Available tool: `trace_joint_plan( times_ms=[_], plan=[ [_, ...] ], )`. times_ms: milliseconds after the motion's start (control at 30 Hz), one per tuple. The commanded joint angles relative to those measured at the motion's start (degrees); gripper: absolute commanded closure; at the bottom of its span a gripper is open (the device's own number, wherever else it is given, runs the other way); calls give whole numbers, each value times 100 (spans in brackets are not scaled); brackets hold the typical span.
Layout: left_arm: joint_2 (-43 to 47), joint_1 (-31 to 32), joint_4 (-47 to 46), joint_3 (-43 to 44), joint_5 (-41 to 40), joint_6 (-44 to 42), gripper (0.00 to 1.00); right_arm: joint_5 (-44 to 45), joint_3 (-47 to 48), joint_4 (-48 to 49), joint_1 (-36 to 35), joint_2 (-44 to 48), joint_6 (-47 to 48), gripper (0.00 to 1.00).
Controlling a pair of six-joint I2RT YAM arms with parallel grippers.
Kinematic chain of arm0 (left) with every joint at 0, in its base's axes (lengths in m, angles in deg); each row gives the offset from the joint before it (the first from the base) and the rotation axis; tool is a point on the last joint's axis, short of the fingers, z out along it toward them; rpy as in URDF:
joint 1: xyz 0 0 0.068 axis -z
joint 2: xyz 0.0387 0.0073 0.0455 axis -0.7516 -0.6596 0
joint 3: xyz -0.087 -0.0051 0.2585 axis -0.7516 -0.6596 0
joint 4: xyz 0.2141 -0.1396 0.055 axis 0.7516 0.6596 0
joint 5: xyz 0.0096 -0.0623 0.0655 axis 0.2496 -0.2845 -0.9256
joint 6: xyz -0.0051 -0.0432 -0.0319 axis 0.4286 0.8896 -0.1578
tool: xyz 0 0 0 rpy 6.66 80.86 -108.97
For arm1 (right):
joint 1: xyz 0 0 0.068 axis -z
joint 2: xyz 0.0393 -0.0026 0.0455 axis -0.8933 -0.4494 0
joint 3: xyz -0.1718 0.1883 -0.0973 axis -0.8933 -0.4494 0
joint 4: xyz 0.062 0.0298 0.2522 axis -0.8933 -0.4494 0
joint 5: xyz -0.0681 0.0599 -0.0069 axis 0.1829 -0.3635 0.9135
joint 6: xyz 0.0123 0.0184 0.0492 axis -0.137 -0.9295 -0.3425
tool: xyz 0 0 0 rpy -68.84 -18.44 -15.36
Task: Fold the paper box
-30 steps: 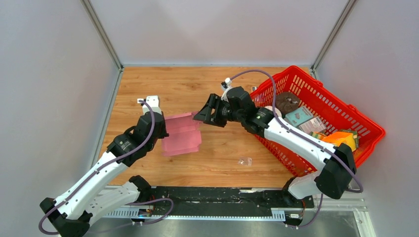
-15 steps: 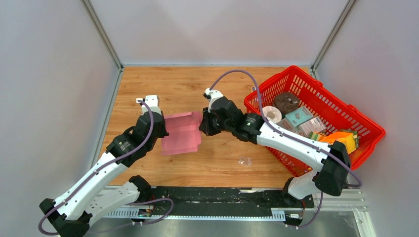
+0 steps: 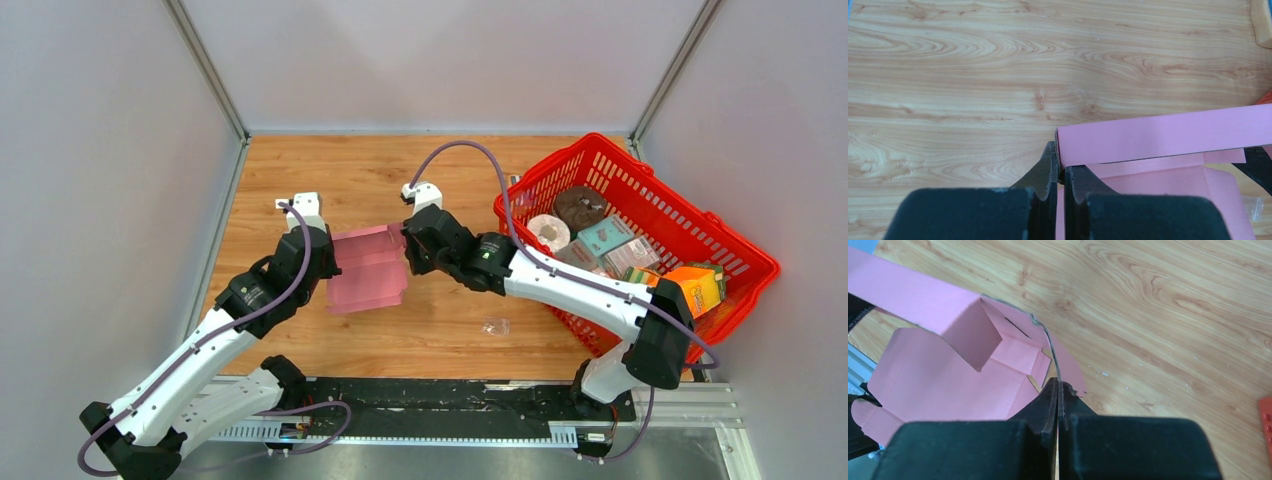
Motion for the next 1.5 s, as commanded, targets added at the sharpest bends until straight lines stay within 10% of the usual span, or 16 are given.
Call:
trace_joint_plan(
  times_ms=[0, 533, 767, 1200, 1467],
  plan=[
    [1, 13, -68, 217, -18, 28, 100, 51, 412, 431, -66, -124, 112, 100],
    [1, 22, -86, 200, 53, 107, 100, -618, 263, 618, -5, -221, 427, 99],
    [10, 13, -288, 129, 333, -304, 100, -2418, -238, -435, 355, 1201, 1973, 62],
    [150, -504, -719, 155, 3329, -1712, 100, -6925, -1222, 9, 2368, 2249, 2310, 30],
    [194, -813, -947, 191, 5832, -1862, 100, -8264, -1319, 291, 2474, 2302, 2574, 34]
  ],
)
